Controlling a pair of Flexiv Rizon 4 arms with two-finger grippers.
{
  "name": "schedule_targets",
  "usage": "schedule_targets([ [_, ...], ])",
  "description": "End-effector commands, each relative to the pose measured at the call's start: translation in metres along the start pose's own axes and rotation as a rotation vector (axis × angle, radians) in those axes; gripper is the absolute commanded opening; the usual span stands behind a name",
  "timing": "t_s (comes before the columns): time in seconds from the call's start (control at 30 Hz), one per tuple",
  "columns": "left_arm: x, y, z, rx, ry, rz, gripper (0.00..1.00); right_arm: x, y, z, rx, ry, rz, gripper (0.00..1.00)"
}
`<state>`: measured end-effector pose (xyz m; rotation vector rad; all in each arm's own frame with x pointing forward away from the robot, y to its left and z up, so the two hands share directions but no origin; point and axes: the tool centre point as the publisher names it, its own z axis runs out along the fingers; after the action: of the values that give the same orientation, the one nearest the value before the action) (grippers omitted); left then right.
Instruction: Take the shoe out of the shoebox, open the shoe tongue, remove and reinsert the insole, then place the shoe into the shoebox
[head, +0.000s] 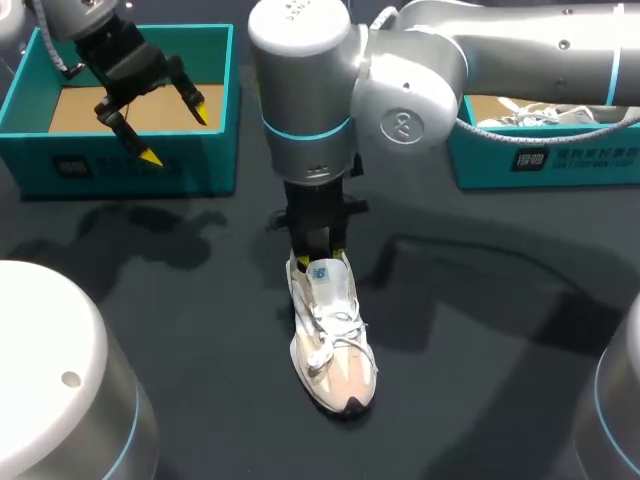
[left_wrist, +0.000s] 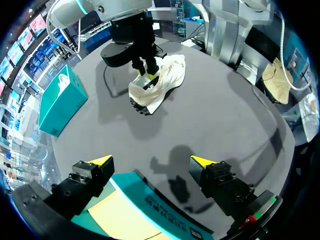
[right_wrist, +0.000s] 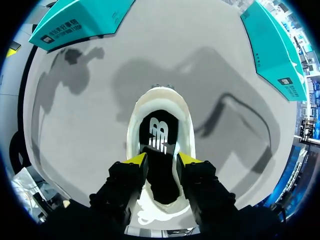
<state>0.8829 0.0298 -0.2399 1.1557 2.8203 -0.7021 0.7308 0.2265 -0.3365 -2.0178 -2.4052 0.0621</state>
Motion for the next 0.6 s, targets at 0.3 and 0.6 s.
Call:
schedule_targets([
  [0.3,-0.0002,0.0,-0.0004,-0.002,0.002,0.0,1.0,0.002,-0.0017,0.0144,0.016,0.047,-0.018,0.46],
  [0.6,-0.0002,0.0,-0.0004,-0.002,0.002,0.0,1.0,0.0053,-0.0049,0.0168,0.025,0.059,-0.018,0.79],
])
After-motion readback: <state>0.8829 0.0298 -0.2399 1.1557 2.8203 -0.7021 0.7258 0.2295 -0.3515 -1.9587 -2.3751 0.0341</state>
